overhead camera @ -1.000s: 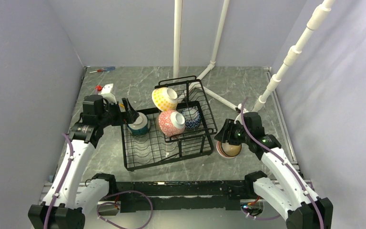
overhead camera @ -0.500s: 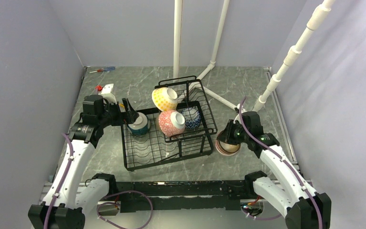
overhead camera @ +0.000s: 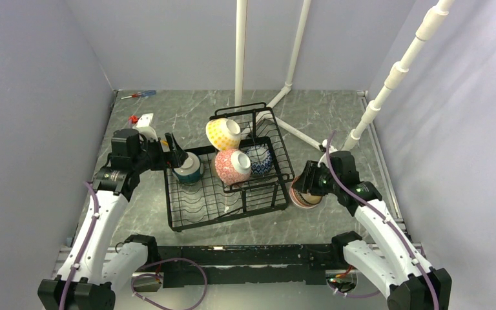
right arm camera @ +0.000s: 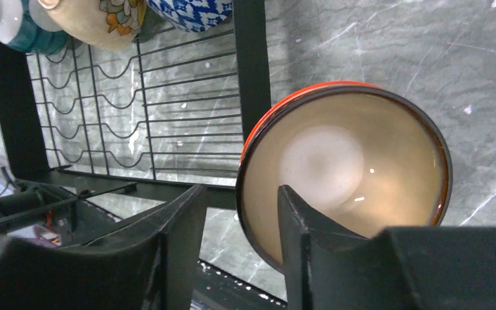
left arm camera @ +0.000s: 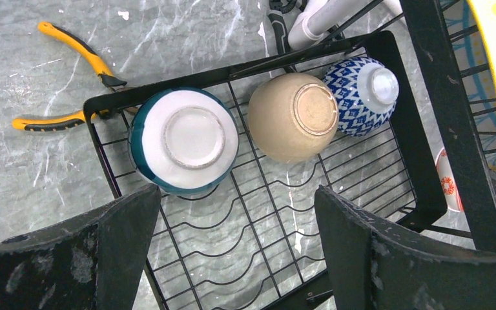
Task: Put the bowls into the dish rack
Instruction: Pick up the bowl from the center of the board.
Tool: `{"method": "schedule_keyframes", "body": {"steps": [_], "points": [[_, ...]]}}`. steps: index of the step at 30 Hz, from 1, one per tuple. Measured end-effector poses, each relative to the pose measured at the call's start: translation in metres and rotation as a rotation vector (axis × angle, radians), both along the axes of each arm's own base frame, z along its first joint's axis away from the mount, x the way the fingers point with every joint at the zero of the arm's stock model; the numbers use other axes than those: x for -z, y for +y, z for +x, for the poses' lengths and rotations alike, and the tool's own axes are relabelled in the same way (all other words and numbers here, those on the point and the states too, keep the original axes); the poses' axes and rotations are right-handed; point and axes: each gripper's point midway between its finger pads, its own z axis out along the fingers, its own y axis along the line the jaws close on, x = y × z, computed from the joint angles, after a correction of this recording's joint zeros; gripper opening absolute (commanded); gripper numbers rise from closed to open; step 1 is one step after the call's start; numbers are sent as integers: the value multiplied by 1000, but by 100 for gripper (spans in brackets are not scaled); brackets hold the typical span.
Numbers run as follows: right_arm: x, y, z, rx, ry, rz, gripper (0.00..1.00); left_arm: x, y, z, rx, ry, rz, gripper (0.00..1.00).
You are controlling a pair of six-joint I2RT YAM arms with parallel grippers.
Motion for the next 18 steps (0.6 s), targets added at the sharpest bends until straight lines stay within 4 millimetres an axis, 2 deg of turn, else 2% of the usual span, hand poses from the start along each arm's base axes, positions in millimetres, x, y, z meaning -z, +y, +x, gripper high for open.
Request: {"method": "schedule_keyframes", "body": {"steps": [3, 7, 18], "points": [[2, -1, -2, -10, 8, -9, 64, -1, 0, 0, 0, -3, -1, 94], [7, 1, -5, -24, 38, -8, 66, -1, 0, 0, 1, -3, -2, 94], [16, 8, -9, -81, 65, -21, 54, -1, -2, -1, 8, -3, -8, 94]]}}
